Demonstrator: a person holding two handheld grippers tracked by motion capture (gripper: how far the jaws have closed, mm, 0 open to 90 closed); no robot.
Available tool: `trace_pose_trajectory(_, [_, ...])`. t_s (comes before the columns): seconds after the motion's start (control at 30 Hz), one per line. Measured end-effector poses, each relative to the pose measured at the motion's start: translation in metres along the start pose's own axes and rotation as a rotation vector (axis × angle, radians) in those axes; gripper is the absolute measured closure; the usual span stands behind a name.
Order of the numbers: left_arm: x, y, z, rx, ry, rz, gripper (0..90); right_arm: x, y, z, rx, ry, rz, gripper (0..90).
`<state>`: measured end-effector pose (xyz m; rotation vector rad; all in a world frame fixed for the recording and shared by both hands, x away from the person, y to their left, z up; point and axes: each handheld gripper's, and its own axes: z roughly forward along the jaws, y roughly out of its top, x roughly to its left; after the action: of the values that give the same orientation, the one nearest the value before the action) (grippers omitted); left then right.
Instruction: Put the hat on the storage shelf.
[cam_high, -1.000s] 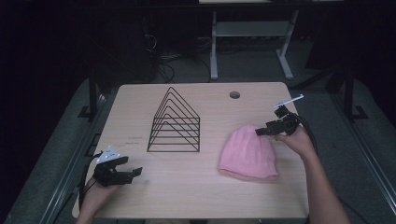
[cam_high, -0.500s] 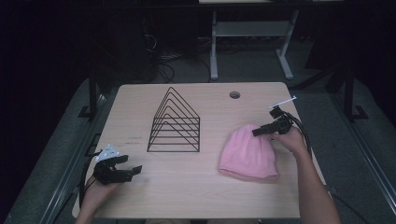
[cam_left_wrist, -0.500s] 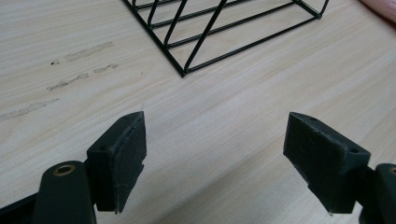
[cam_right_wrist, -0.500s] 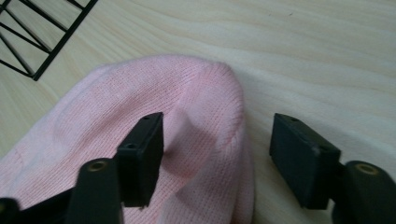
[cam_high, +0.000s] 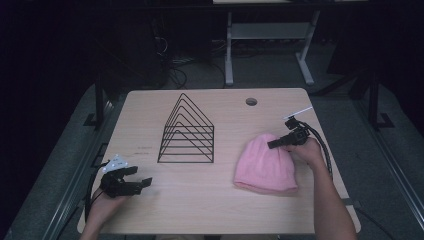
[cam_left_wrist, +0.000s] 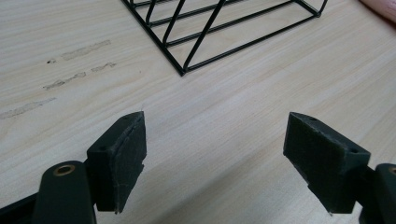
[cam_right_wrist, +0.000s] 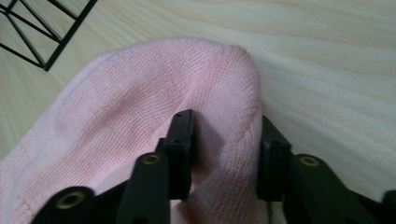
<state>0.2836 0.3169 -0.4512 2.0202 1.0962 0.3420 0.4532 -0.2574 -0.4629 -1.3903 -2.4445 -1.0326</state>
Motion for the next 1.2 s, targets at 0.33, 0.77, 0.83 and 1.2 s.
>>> trace_pose_trajectory(0.33, [0.004,-0.002,-0.003,-0.007,-0.002,-0.016,21.2,0.017,0.001,-0.018,-0.039,0.068,-0.030,77.0])
trace_pose_trajectory(0.77, [0.002,-0.002,-0.008,-0.016,-0.001,-0.017,21.2,0.057,0.004,-0.058,-0.168,0.104,-0.128,77.7])
trace_pose_trajectory(0.83, [0.002,-0.002,-0.008,-0.018,-0.002,-0.016,21.2,0.063,0.003,-0.064,-0.202,0.114,-0.137,77.7])
trace_pose_trajectory(1.2, [0.002,0.001,-0.005,-0.017,-0.026,-0.010,21.2,0.102,0.012,-0.096,-0.276,0.106,-0.233,78.0])
